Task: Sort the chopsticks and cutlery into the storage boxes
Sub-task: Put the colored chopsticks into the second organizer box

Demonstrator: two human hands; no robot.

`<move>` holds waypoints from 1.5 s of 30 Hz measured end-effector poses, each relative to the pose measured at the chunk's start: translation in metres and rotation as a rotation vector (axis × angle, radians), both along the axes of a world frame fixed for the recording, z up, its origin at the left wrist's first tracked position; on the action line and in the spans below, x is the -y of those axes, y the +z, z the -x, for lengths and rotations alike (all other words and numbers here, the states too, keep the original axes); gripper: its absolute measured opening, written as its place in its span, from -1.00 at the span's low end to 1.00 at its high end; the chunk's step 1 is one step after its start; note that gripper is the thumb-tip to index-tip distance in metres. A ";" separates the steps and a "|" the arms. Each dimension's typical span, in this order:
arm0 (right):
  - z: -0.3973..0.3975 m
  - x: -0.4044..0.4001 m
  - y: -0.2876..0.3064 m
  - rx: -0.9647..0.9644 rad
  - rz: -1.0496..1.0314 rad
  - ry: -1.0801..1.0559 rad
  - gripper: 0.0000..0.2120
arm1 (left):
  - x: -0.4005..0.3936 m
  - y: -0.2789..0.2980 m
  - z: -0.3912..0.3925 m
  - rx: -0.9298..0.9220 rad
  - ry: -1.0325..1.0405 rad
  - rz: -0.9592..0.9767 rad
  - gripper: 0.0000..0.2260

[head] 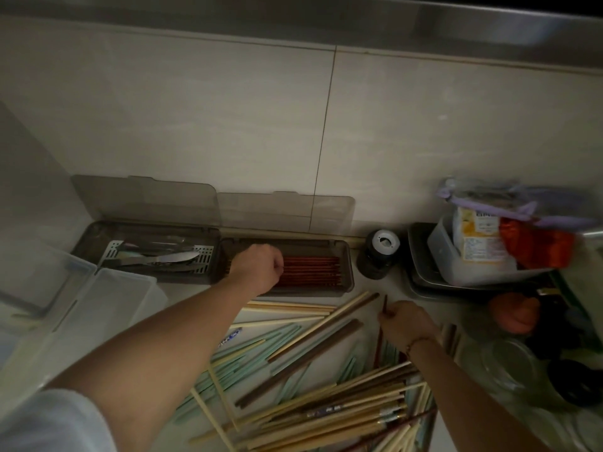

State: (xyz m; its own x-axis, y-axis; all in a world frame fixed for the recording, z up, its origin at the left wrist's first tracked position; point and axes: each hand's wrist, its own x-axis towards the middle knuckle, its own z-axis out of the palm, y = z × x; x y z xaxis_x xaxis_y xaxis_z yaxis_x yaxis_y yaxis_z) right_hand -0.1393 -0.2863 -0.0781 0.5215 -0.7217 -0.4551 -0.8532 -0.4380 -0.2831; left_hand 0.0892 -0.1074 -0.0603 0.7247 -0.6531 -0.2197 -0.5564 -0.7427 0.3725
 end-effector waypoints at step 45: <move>0.040 0.028 -0.020 -0.023 0.123 0.074 -0.78 | -0.030 -0.004 -0.015 -0.086 -0.070 0.063 -0.81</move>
State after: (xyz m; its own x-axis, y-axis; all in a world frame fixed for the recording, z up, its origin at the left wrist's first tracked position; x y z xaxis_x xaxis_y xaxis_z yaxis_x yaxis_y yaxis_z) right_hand -0.1797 -0.3142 -0.0977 0.5659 -0.7328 -0.3779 -0.8229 -0.5304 -0.2037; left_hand 0.1043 -0.0776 -0.0643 0.6575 -0.7156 -0.2358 -0.5698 -0.6770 0.4659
